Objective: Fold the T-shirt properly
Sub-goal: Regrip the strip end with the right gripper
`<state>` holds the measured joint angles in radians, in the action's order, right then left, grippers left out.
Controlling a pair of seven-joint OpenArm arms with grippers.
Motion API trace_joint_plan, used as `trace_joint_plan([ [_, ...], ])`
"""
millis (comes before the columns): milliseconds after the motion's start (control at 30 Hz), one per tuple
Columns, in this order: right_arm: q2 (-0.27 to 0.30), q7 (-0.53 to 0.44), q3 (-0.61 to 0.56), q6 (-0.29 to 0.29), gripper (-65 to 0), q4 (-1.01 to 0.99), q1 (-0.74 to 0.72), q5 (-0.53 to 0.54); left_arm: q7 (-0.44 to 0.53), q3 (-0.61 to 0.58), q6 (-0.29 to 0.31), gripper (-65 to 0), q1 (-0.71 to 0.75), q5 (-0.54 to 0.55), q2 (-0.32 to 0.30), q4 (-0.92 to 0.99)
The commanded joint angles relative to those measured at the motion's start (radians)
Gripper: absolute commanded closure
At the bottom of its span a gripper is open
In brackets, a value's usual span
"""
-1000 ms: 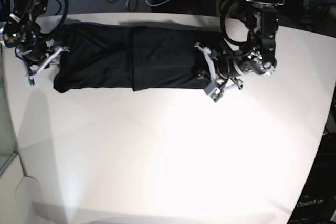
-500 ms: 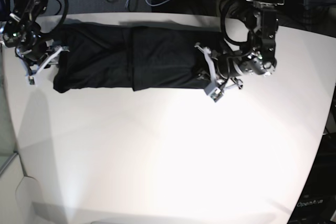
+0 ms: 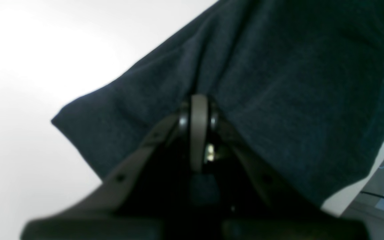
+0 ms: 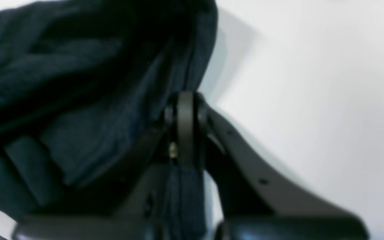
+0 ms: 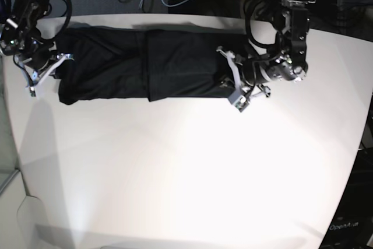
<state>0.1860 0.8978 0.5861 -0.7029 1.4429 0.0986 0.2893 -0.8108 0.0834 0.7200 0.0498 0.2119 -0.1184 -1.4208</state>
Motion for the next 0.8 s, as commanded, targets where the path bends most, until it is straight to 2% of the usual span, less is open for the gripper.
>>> trace_joint_plan([
  [0,0.013,0.053,0.002,0.005,-0.1,0.014,0.011,-0.051,-0.107,0.0,-0.022,0.0,0.015,-0.099,-0.008,0.013],
  [167,0.013,0.053,0.004,0.005,-0.3,0.011,0.01,-0.163,-0.107,0.0,-0.022,0.0,0.015,-0.098,-0.008,0.013],
  [367,-0.009,0.054,0.004,0.005,-0.3,-0.07,-0.017,-0.244,-0.107,0.0,-0.022,0.0,0.015,-0.098,-0.007,0.015],
  [467,-0.01,0.065,0.004,0.005,-0.3,-0.135,-0.041,-0.255,-0.107,0.0,-0.022,0.0,0.015,-0.098,-0.007,0.015],
  [600,0.014,0.114,0.001,0.005,0.0,-0.244,-0.089,-0.255,-0.107,0.0,-0.022,0.0,0.015,-0.098,-0.005,0.015],
  [767,0.019,0.065,-0.01,0.005,0.0,-0.262,-0.095,-0.252,-0.107,0.0,-0.022,0.0,0.015,-0.098,-0.005,0.016],
])
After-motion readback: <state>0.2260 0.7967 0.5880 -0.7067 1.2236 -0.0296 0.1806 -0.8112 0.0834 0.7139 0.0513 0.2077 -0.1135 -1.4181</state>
